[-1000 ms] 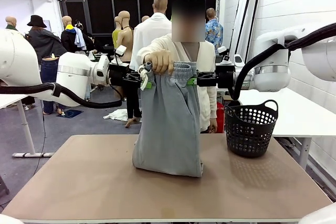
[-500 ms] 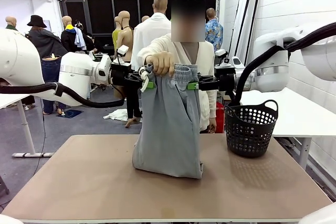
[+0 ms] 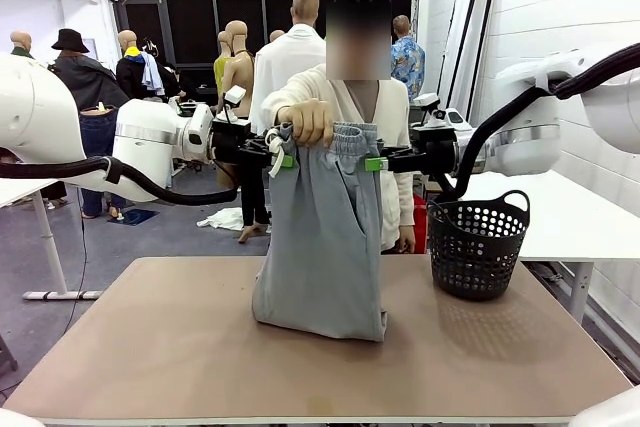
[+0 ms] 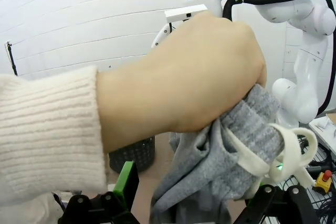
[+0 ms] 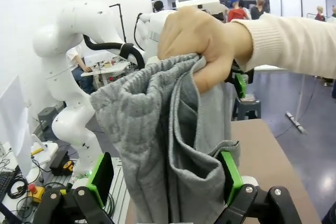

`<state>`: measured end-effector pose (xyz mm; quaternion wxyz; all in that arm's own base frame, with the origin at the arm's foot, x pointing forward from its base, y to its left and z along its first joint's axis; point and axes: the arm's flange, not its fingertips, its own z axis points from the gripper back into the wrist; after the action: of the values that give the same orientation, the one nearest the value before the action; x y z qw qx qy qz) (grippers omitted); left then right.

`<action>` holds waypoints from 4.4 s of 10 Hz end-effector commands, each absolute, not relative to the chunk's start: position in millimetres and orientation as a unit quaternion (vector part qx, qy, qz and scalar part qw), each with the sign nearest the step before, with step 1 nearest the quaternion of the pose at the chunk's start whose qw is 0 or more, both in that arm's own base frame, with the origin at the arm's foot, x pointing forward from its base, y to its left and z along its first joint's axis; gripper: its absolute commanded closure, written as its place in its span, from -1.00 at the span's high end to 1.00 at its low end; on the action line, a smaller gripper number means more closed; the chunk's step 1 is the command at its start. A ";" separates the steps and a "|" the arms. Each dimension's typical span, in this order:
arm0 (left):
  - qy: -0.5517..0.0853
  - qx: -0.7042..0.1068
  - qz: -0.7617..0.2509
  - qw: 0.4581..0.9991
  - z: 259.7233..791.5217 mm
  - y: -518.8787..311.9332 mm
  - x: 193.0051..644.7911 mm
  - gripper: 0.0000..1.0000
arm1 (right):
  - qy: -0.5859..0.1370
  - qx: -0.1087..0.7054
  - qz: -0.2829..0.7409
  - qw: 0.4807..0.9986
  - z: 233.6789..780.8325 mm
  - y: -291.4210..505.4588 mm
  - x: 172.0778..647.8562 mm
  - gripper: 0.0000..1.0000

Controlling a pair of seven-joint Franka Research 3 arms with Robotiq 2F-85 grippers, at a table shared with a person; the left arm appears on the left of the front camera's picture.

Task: Fold the training pants.
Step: Release the ends of the Training pants and then grab the overlapped ends, then fold the Training pants in half.

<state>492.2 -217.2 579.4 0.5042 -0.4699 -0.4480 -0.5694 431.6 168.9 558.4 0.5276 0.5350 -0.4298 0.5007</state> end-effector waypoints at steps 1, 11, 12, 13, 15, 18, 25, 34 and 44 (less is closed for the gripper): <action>-0.438 -0.466 -0.570 0.516 582.2 -222.7 494.6 1.00 | -0.418 0.529 0.510 0.535 558.5 174.0 421.4 1.00; -0.437 -0.473 -0.537 0.545 570.1 -232.2 492.2 1.00 | -0.477 0.498 0.494 0.529 555.8 212.7 440.5 1.00; -0.435 -0.475 -0.534 0.549 568.2 -232.7 492.9 1.00 | -0.481 0.499 0.492 0.526 557.4 215.7 445.5 1.00; -0.434 -0.477 -0.529 0.551 567.4 -232.9 493.9 1.00 | -0.477 0.502 0.495 0.525 557.7 218.6 449.9 1.00; -0.439 -0.481 -0.519 0.554 567.5 -234.1 496.0 1.00 | -0.472 0.505 0.493 0.528 557.8 221.4 456.3 1.00; -0.468 -0.473 -0.508 0.547 574.3 -232.4 498.9 1.00 | -0.482 0.487 0.494 0.535 555.3 218.9 466.5 1.00; -0.493 -0.452 -0.507 0.543 576.7 -230.0 498.6 -1.00 | -0.522 0.467 0.481 0.527 562.6 201.8 480.7 -1.00; -0.493 -0.445 -0.504 0.552 581.1 -222.4 508.2 -1.00 | -0.504 0.461 0.493 0.538 570.3 208.0 503.2 -1.00; -0.493 -0.445 -0.504 0.552 581.1 -222.4 508.2 -1.00 | -0.511 0.470 0.491 0.527 565.4 199.4 495.1 -1.00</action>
<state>510.8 -221.3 577.9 0.5582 -0.4364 -0.4889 -0.5089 496.4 197.8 563.4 0.5296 0.4678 -0.5099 0.4905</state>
